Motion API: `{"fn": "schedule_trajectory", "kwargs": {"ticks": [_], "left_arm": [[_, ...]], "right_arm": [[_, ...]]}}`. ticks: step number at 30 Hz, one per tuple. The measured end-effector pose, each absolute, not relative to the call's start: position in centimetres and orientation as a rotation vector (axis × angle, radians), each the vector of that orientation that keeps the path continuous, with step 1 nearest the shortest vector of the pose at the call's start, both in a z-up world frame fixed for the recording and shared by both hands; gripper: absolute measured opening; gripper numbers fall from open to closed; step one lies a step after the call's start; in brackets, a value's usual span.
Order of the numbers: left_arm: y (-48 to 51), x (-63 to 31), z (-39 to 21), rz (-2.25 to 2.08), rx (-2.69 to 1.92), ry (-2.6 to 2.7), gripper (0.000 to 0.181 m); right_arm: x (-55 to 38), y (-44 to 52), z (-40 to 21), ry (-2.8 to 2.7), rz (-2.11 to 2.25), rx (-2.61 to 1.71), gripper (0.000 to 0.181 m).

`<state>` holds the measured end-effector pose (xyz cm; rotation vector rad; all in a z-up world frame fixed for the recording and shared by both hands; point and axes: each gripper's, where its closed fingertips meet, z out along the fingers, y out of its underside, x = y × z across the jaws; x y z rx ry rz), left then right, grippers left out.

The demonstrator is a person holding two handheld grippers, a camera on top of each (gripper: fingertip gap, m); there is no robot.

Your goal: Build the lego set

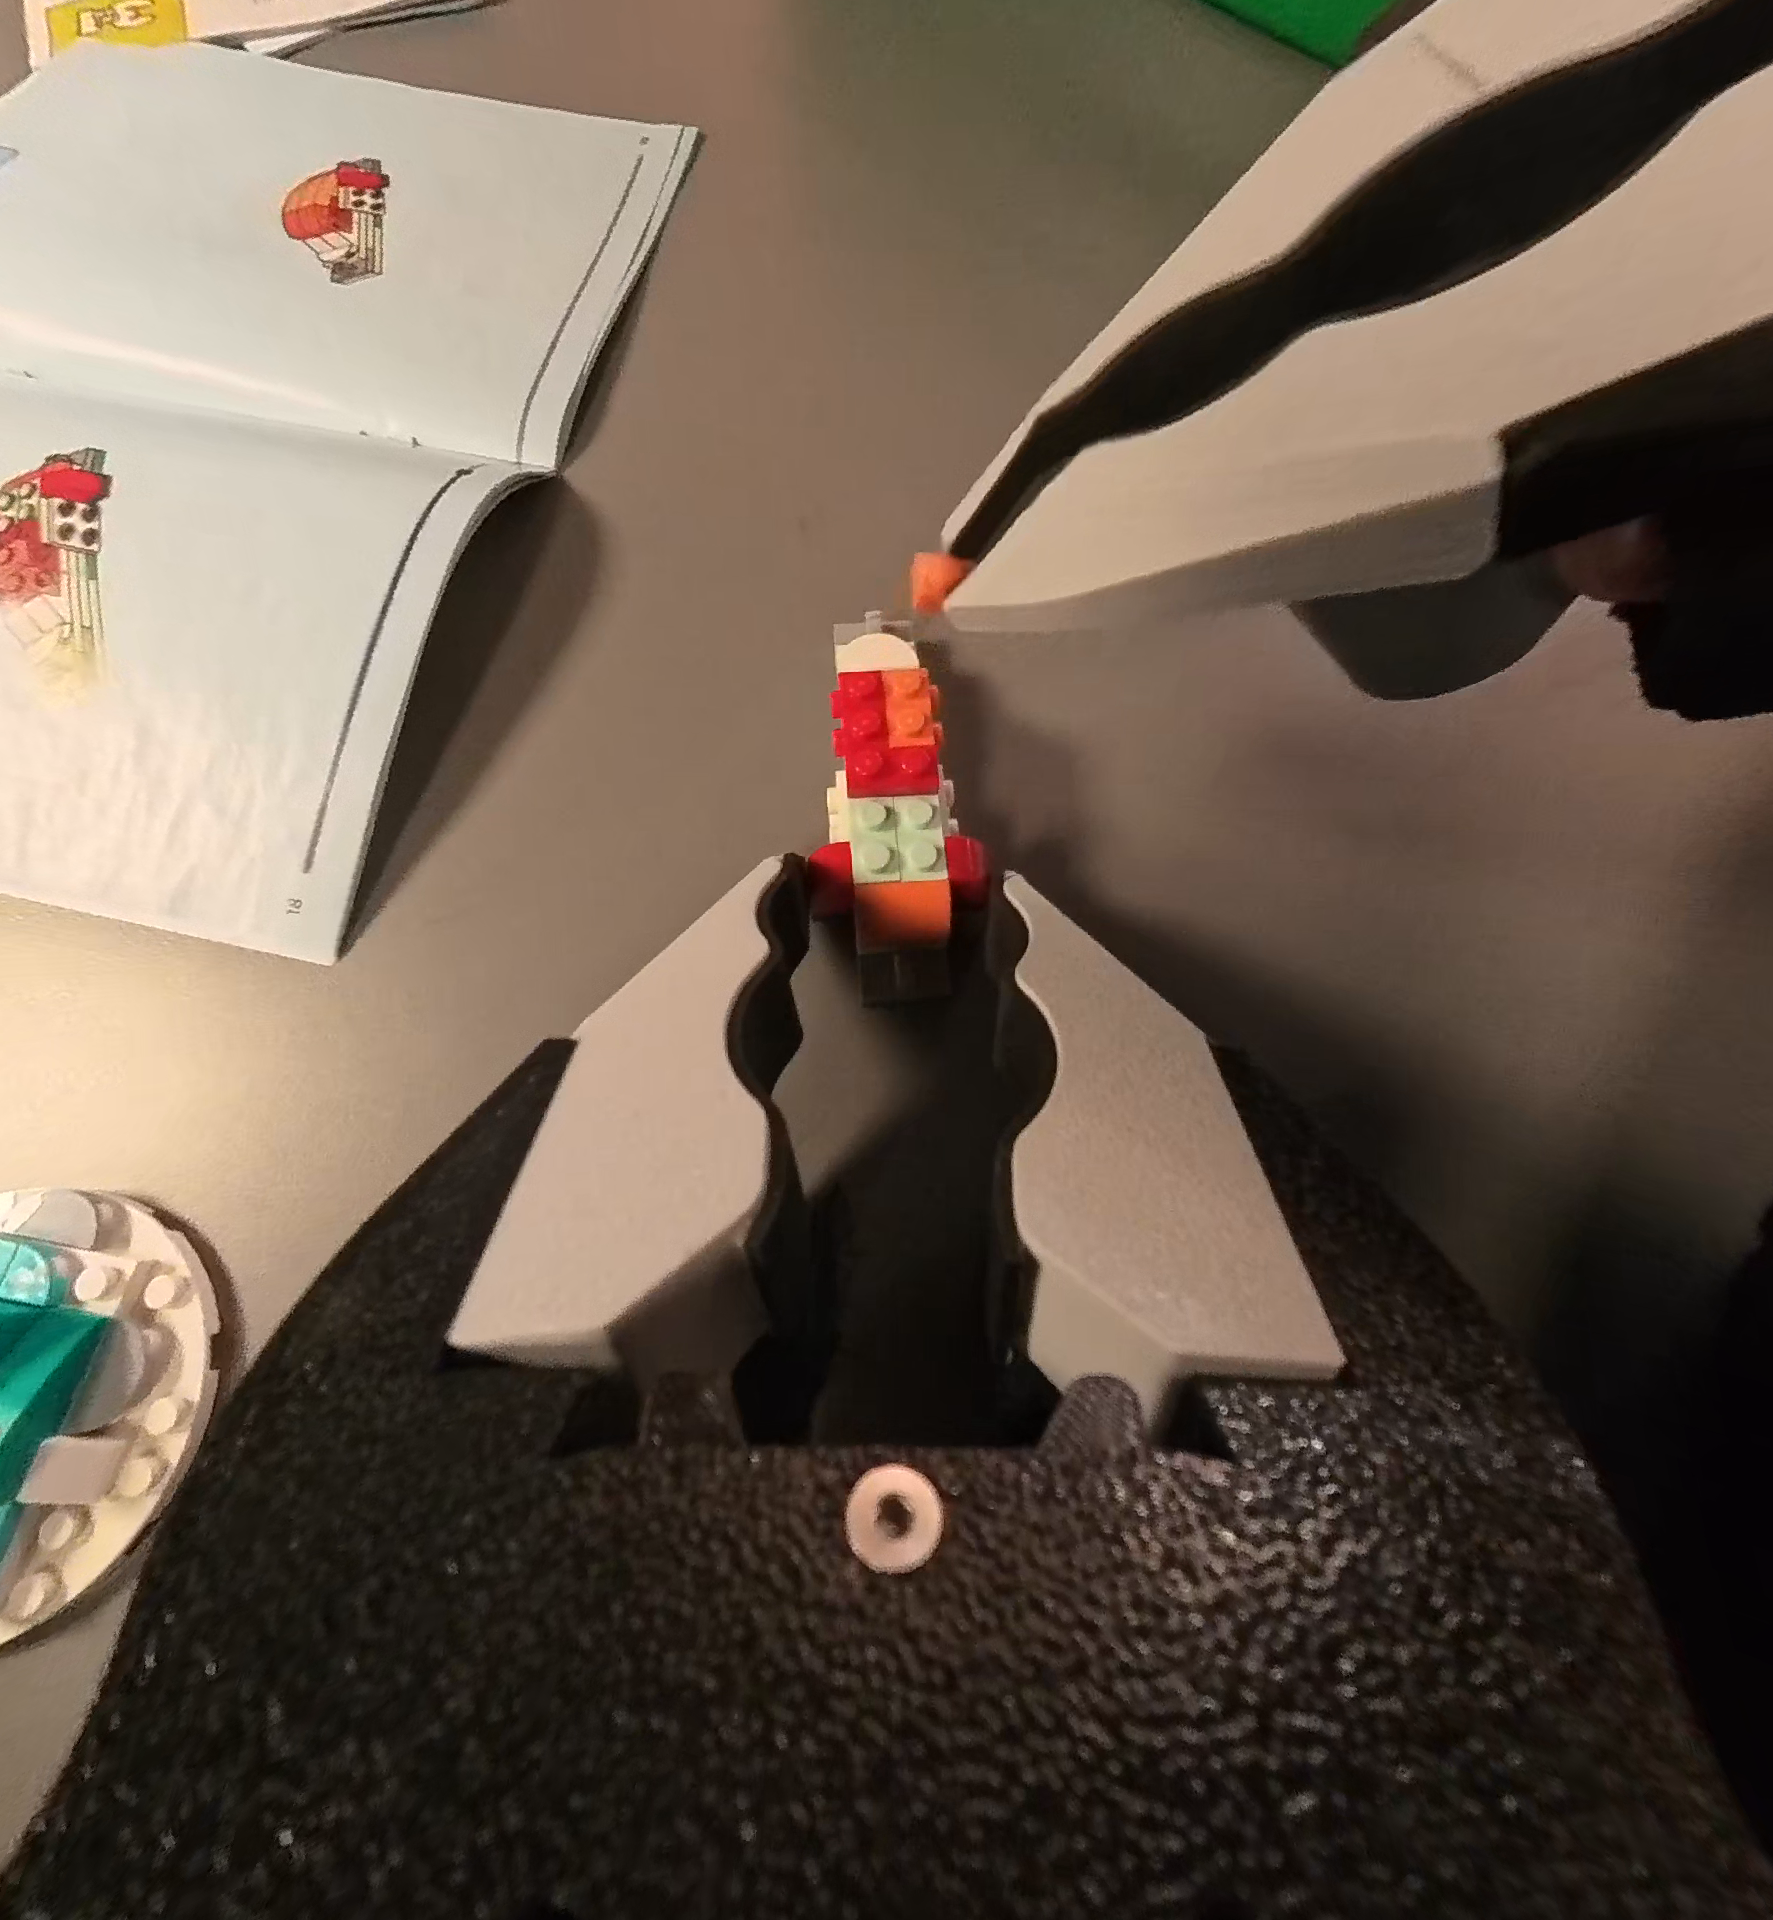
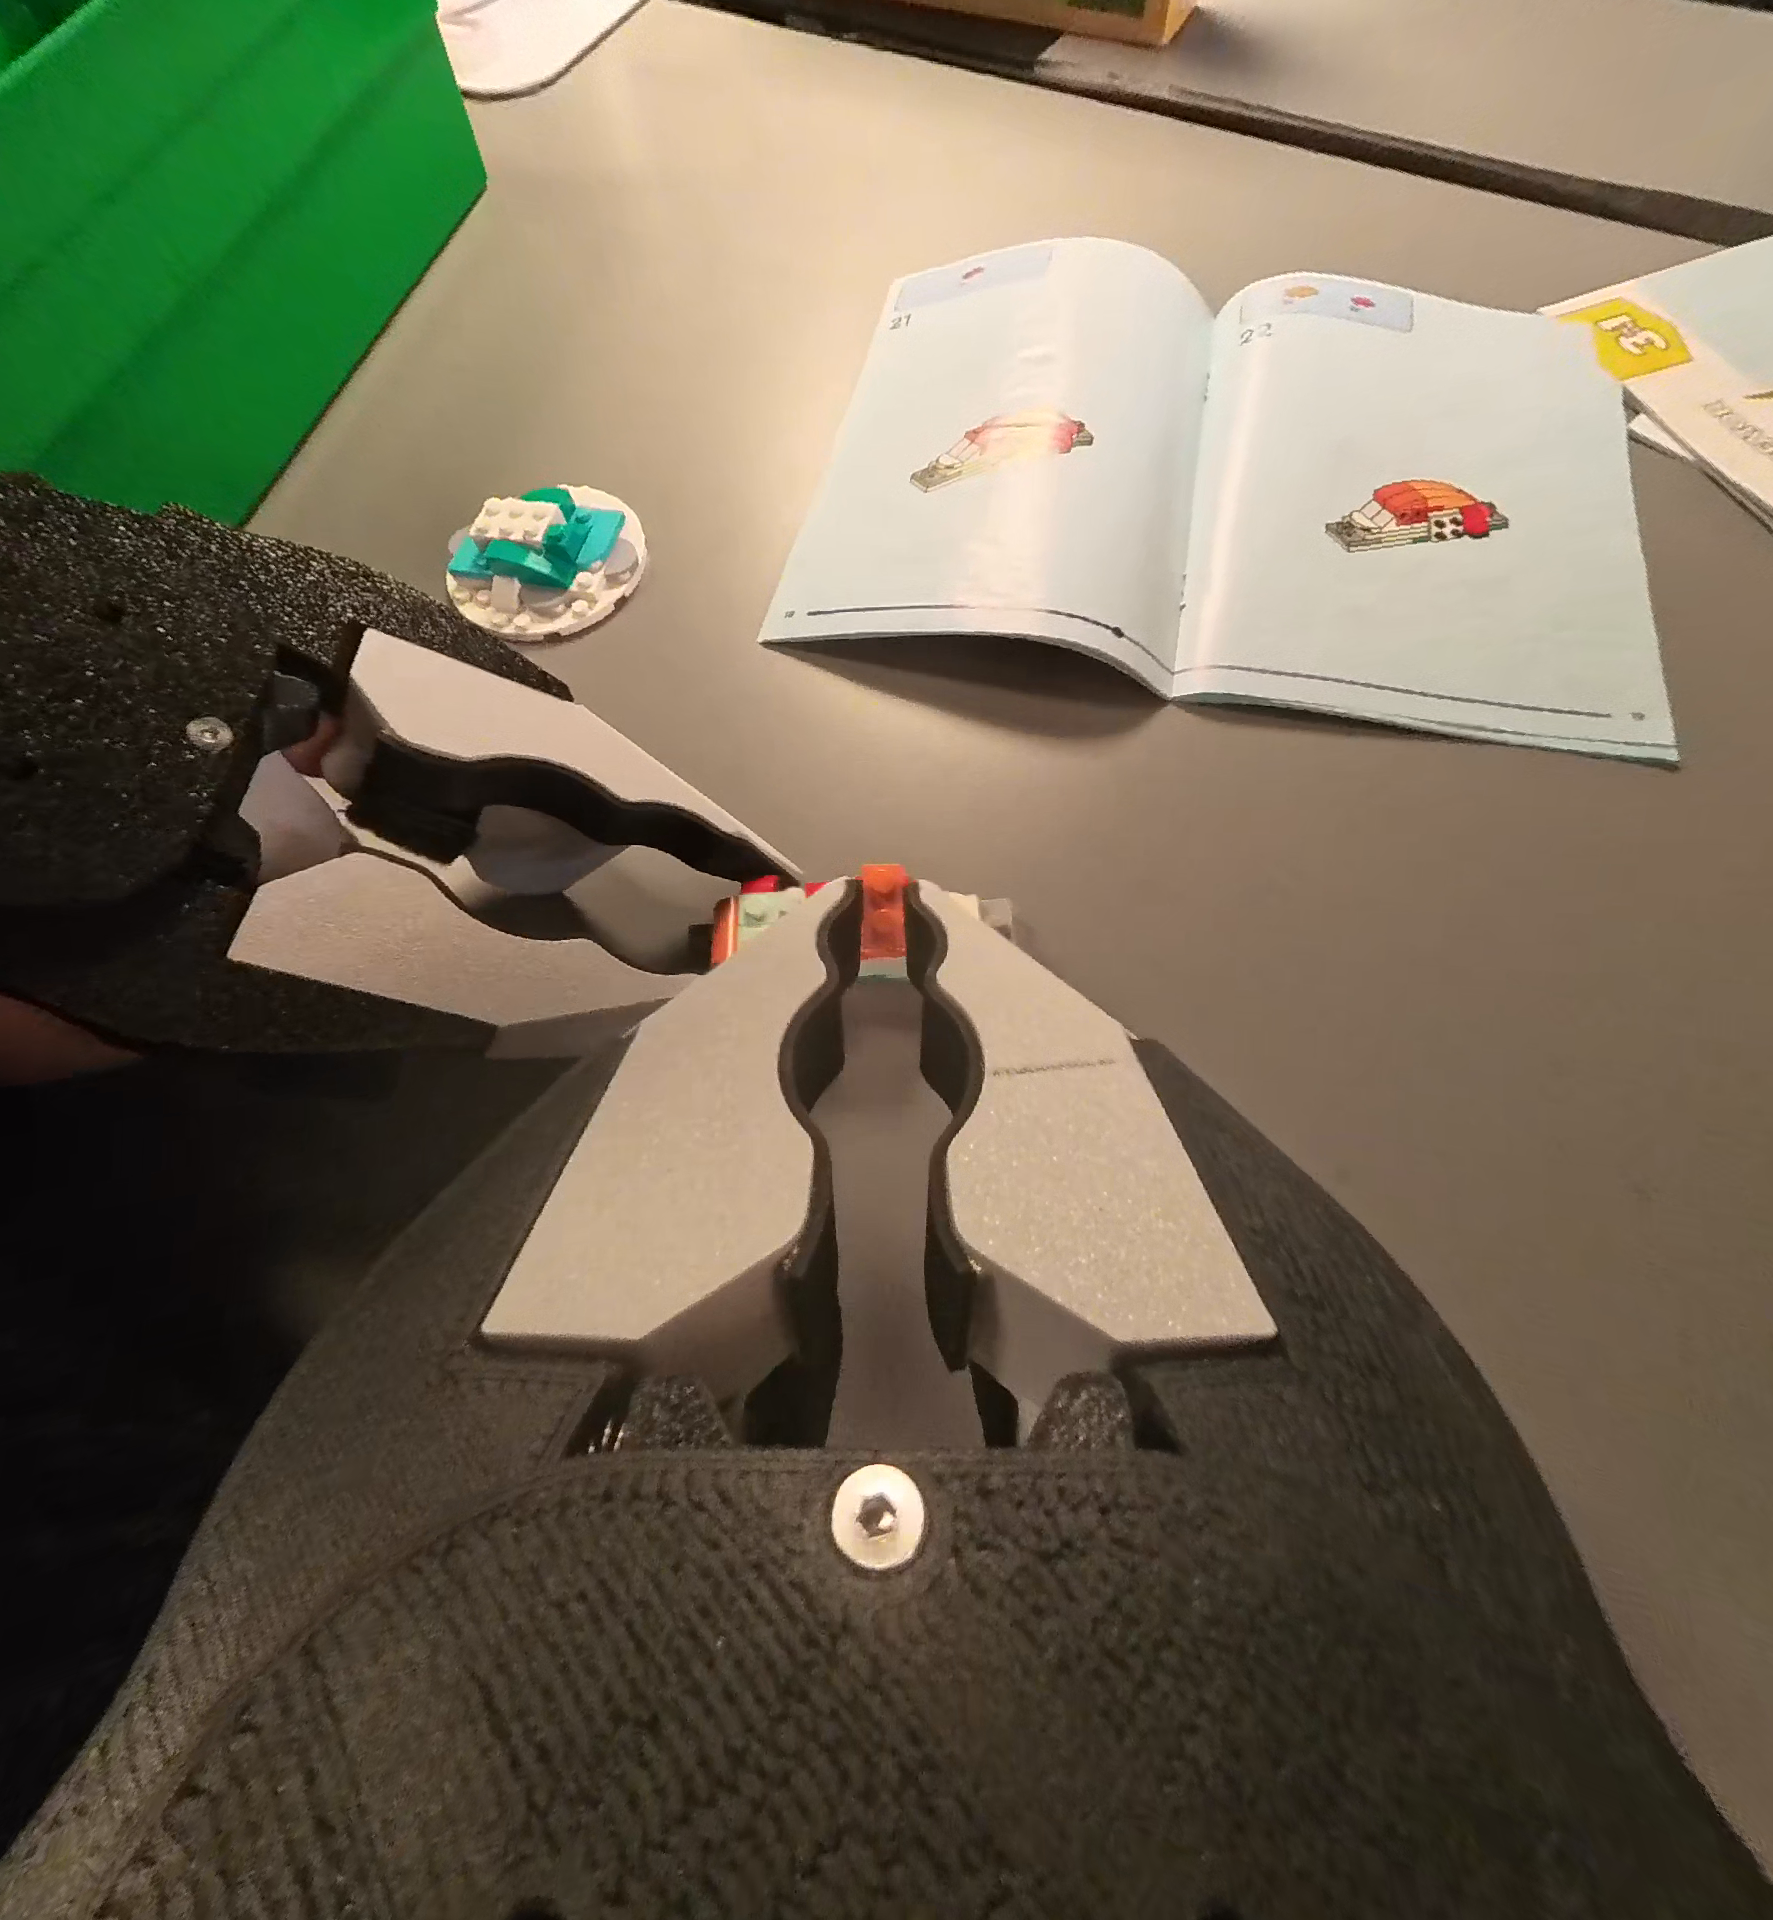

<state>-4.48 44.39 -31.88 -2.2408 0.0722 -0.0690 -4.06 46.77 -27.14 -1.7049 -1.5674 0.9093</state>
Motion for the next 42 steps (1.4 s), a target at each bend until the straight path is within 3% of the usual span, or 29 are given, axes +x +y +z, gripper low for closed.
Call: {"fn": "schedule_trajectory", "kwargs": {"ticks": [42], "left_arm": [[44.4, -4.5, -31.9, -0.082, -2.24, 0.084, 0.032]], "right_arm": [[-5.0, 46.8, -28.9, -1.622, 0.945, -1.817, 0.006]]}}
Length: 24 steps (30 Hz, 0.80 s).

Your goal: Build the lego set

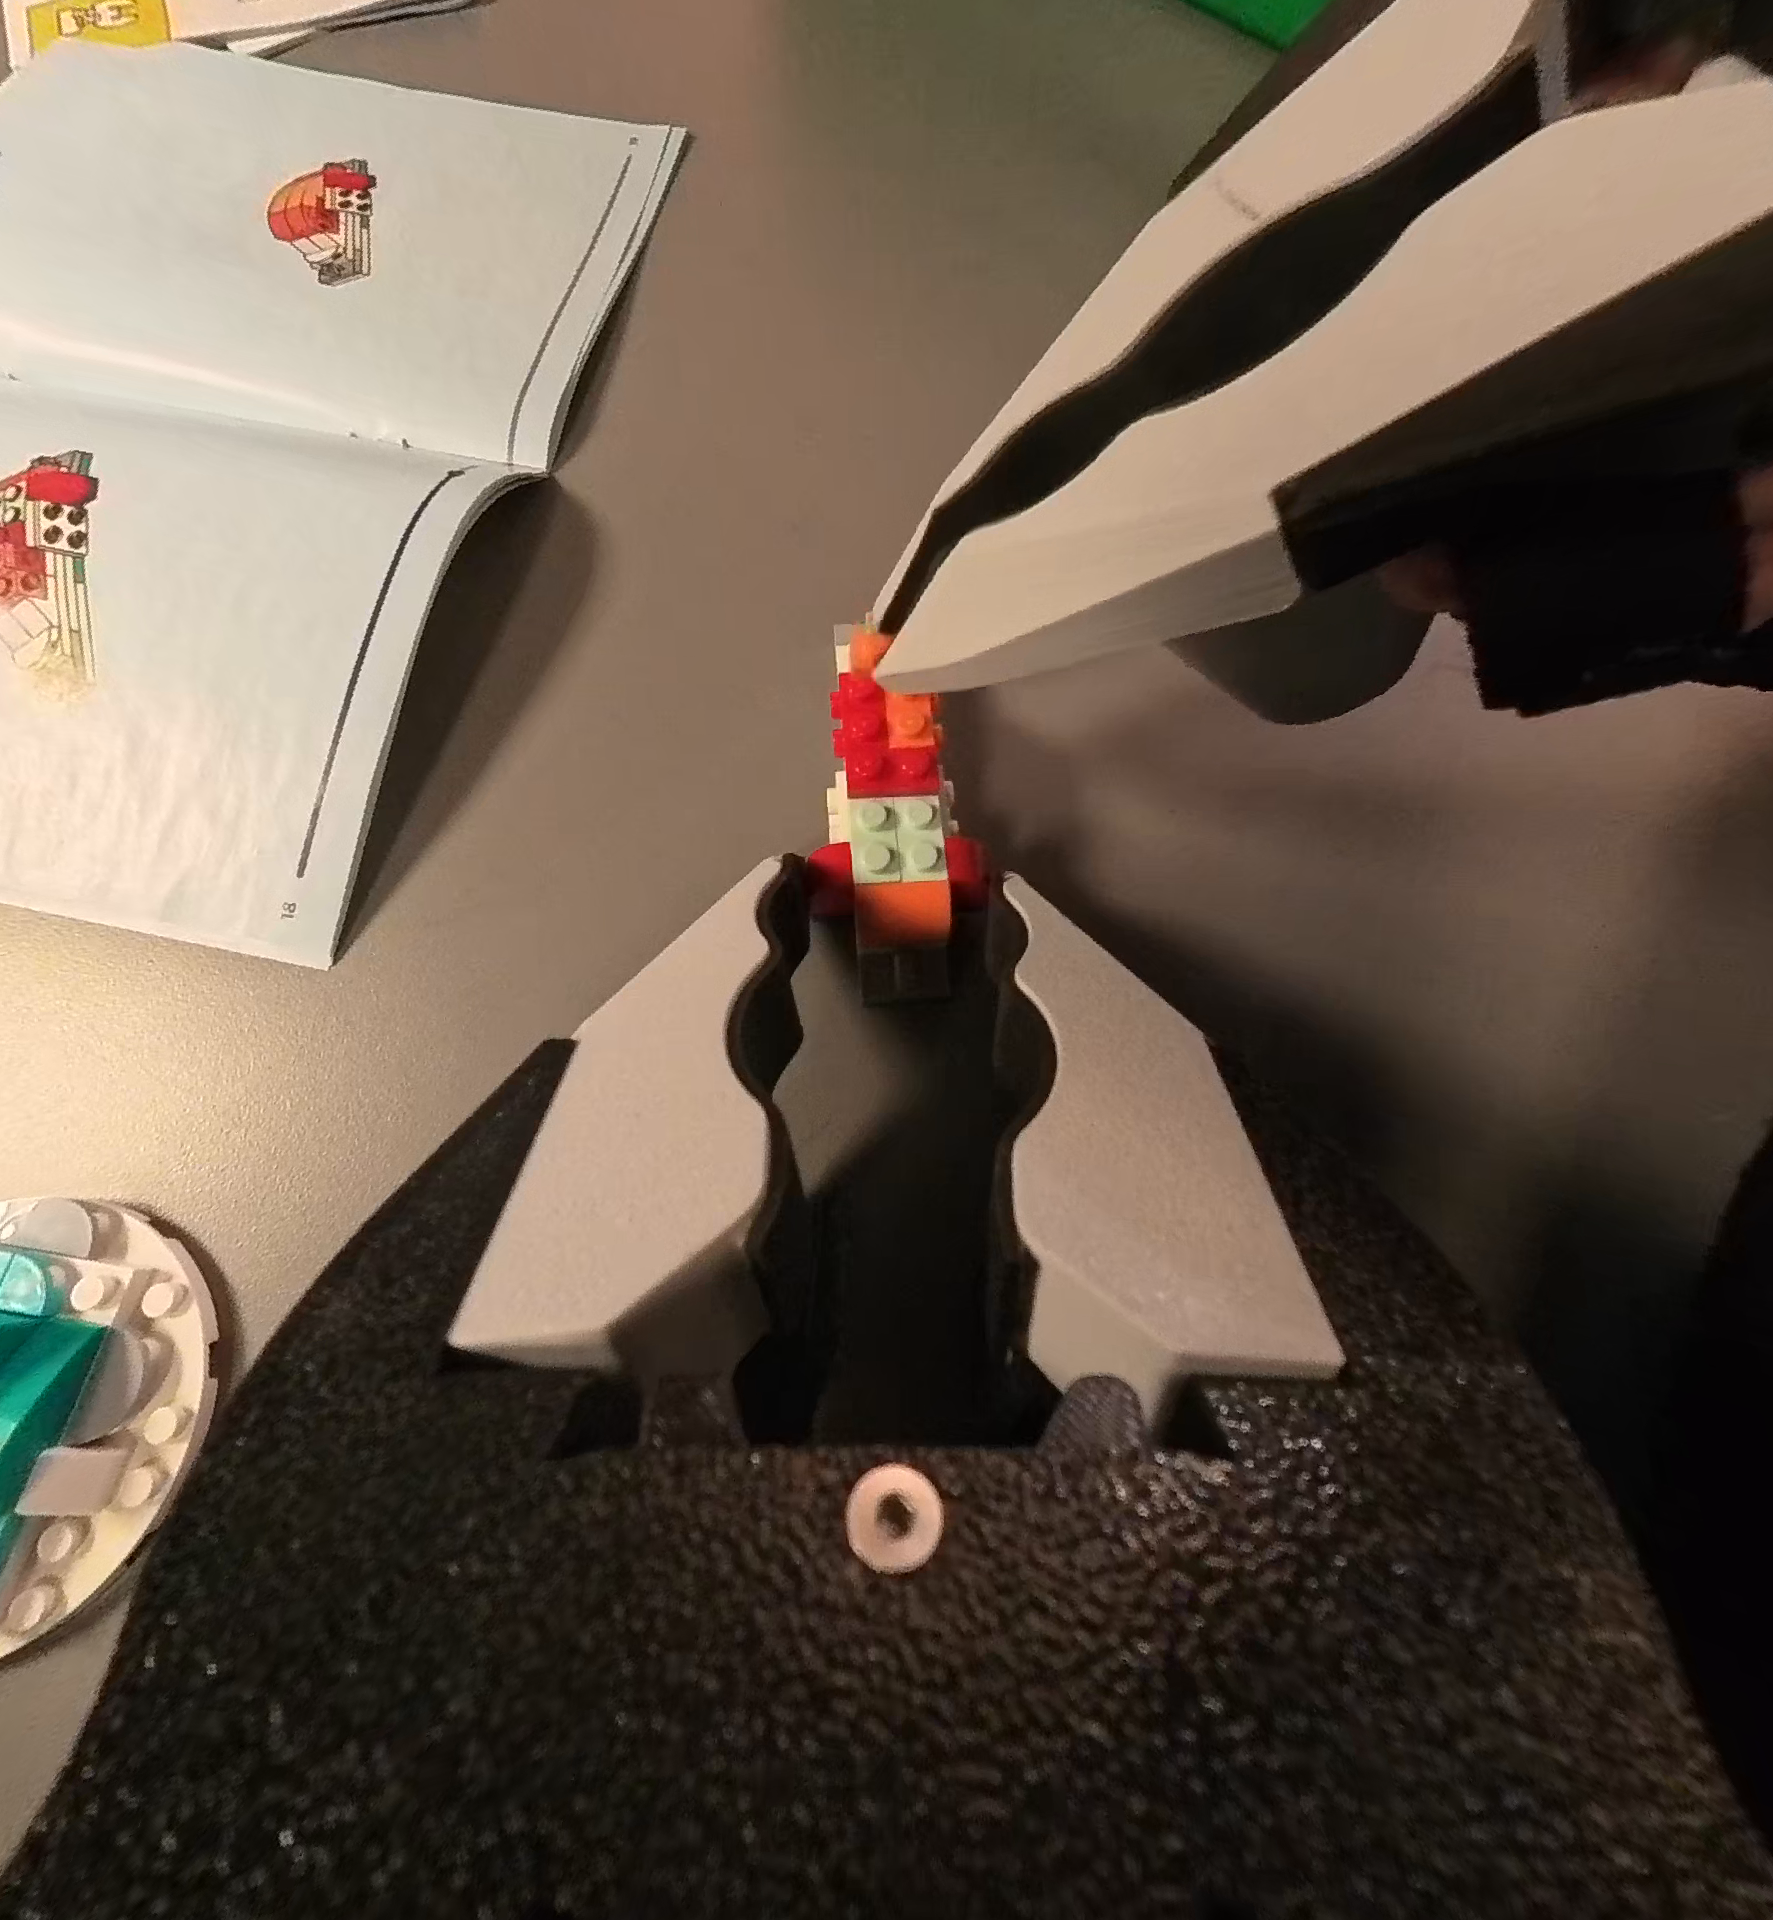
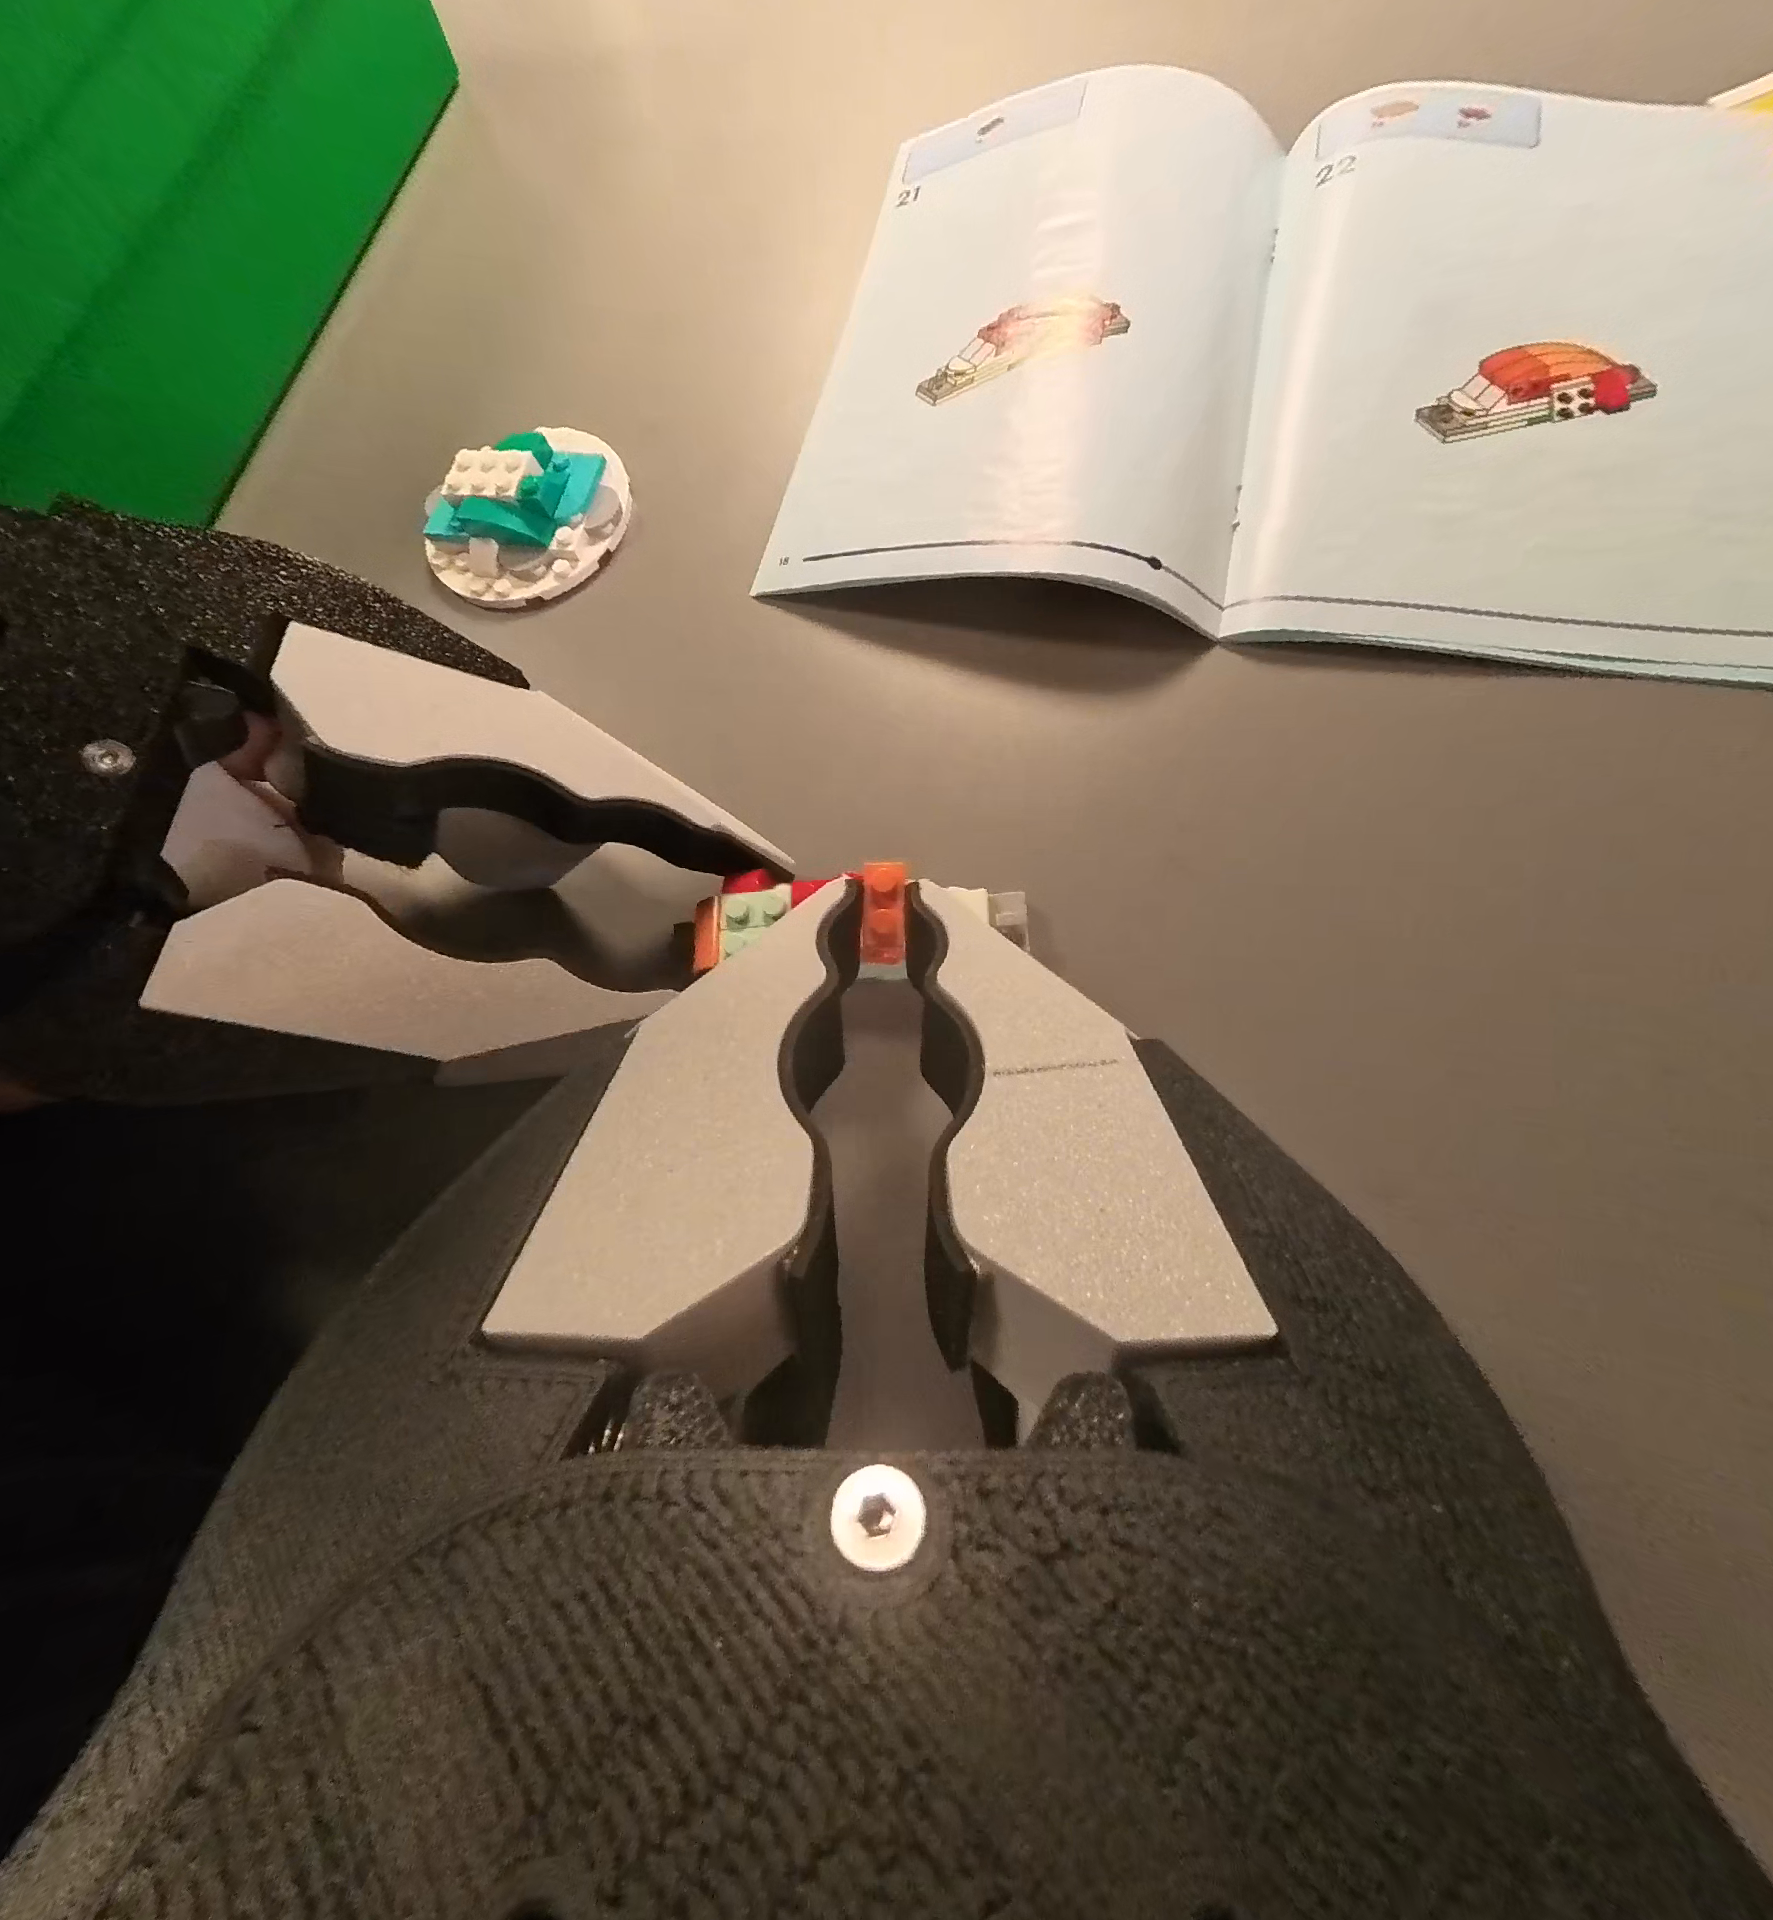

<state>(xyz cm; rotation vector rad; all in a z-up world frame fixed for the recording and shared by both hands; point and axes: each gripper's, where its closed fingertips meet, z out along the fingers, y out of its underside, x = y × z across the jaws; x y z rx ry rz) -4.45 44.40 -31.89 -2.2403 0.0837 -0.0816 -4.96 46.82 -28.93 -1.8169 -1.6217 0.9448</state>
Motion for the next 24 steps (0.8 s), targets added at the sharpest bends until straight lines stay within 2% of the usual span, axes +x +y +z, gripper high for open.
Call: {"fn": "schedule_trajectory", "kwargs": {"ticks": [24], "left_arm": [[44.4, -4.5, -31.89, -0.081, -2.24, 0.091, 0.032]], "right_arm": [[-5.06, 46.67, -29.42, -1.641, 0.929, -1.835, 0.015]]}}
